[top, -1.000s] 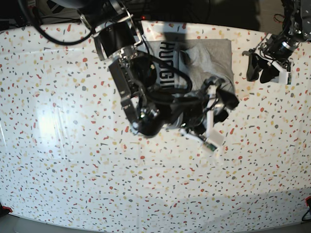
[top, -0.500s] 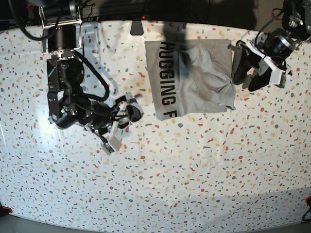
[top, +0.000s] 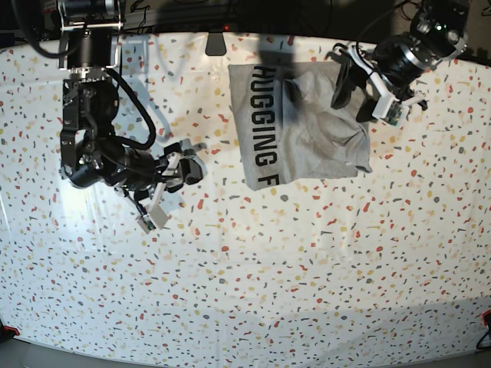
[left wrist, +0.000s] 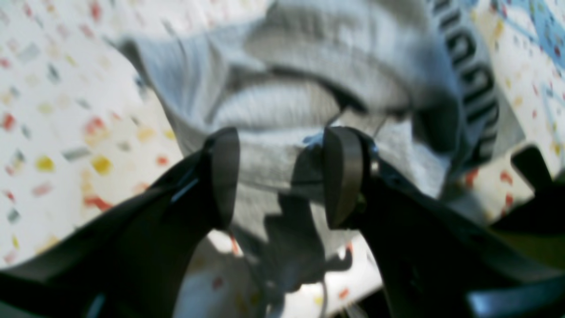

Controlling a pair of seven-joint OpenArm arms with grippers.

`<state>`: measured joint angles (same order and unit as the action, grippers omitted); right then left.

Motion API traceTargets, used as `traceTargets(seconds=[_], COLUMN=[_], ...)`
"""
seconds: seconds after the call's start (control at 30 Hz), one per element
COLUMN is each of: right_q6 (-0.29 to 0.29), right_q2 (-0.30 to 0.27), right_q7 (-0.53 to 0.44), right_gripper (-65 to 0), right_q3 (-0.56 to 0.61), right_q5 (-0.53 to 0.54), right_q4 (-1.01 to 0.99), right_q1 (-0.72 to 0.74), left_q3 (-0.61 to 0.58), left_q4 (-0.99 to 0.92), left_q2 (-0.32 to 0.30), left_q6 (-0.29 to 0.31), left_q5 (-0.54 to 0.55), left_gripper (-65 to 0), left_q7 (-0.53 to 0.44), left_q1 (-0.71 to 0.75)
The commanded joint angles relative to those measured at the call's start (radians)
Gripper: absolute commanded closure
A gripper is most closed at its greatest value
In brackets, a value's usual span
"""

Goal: Fold the T-shirt properly
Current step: 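Grasp the folded shirt's edge with the left gripper and lift it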

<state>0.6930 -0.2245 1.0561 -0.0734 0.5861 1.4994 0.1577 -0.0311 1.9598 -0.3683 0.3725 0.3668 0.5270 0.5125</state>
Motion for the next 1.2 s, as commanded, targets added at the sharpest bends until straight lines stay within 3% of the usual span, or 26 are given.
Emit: traceTargets(seconds=[0.0, 0.07, 0.43, 0.67, 0.7, 0.77, 0.93, 1.17], right_q6=[0.005, 0.005, 0.005, 0.005, 0.005, 0.005, 0.005, 0.005], right_q2=[-0.008, -0.008, -0.008, -0.008, -0.008, -0.009, -0.016, -0.025], right_q7=[-0.025, -0.031, -0.038, -0.037, -0.036, -0.034, -0.031, -0.031], right_gripper=[-28.6, -28.6, -28.6, -28.6, -28.6, -28.6, -28.6, -28.6], right_q3=[-0.006, -0.006, -0.006, -0.006, -0.006, -0.006, -0.006, -0.006], right_q5=[0.023, 0.023, 0.022, 0.023, 0.023, 0.023, 0.024, 0.023], right_q4=[0.017, 0.017, 0.017, 0.017, 0.017, 0.017, 0.017, 0.017], right_q1=[0.023, 0.023, 0.023, 0.023, 0.023, 0.022, 0.023, 0.023], left_q3=[0.004, 0.004, 0.004, 0.004, 0.004, 0.014, 0.123, 0.224], left_q4=[0.017, 0.017, 0.146, 0.126, 0.121, 0.118, 0.118, 0.115], left_q2=[-0.006, -0.006, -0.004, 0.094, 0.105, 0.116, 0.124, 0.124], left_q6=[0.005, 0.005, 0.008, 0.008, 0.003, -0.060, -0.134, -0.141], left_q5=[0.028, 0.057, 0.087, 0.019, -0.007, -0.051, -0.050, -0.053], left_gripper=[-29.4, -29.4, -29.4, -29.4, -29.4, -29.4, -29.4, -29.4], left_q7=[0.002, 0.040, 0.026, 0.004, -0.014, -0.034, -0.031, -0.023], left_q1=[0.003, 0.014, 0.132, 0.158, 0.158, 0.157, 0.153, 0.155])
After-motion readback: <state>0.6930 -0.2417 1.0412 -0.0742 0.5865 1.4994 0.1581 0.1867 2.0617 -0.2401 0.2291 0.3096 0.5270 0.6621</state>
